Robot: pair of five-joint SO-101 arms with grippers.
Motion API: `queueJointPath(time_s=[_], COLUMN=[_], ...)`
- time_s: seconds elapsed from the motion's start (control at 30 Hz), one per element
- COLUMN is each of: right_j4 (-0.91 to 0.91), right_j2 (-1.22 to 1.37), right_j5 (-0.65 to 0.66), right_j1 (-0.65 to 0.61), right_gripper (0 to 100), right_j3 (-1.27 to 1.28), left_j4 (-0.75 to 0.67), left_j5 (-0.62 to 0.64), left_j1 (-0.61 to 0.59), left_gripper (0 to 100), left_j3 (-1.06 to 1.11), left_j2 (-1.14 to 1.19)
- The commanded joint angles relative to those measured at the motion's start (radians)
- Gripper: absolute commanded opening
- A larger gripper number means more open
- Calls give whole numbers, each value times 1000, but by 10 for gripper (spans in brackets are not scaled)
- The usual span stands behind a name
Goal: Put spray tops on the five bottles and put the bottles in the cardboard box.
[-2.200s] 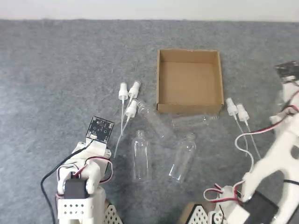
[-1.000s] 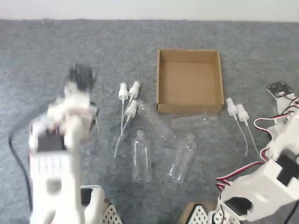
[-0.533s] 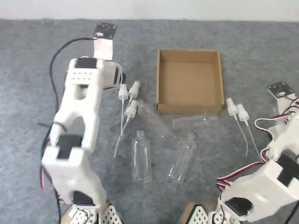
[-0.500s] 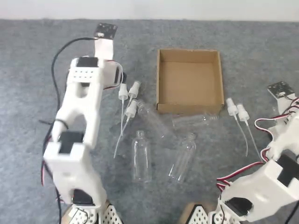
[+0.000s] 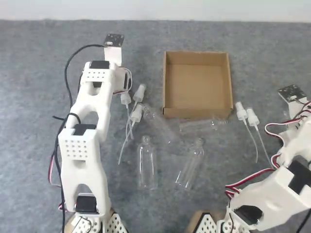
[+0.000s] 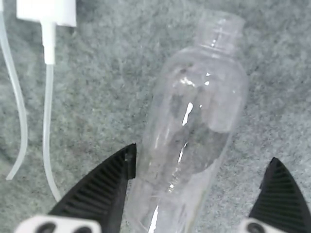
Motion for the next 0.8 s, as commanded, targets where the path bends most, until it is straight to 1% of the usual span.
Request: queueJointPath(time_s=[0.0, 0.2, 0.37, 0.5, 0.57, 0.67, 0.77], right_j4=[-10, -10, -10, -10, -10, -8, 12], right_j2=[-4, -4, -4, -4, -4, -4, -4], right_j5=[11, 12, 14, 14, 14, 12, 11], right_j1=[12, 21, 33, 36, 36, 36, 35], right_gripper=[351, 351, 351, 351, 351, 353, 355], right_j3=[-35, -35, -35, -35, -35, -35, -35], left_j4=[28, 104, 137, 192, 244, 302, 311], left_j5=[6, -14, -52, -58, -77, -77, -75], left_j1=[11, 11, 11, 11, 11, 5, 2], left_gripper=[137, 92, 18, 9, 9, 9, 9], left_j3=[-48, -48, -45, -65, -74, -58, 35], left_j2=[-12, -12, -12, -23, -63, -187, -364])
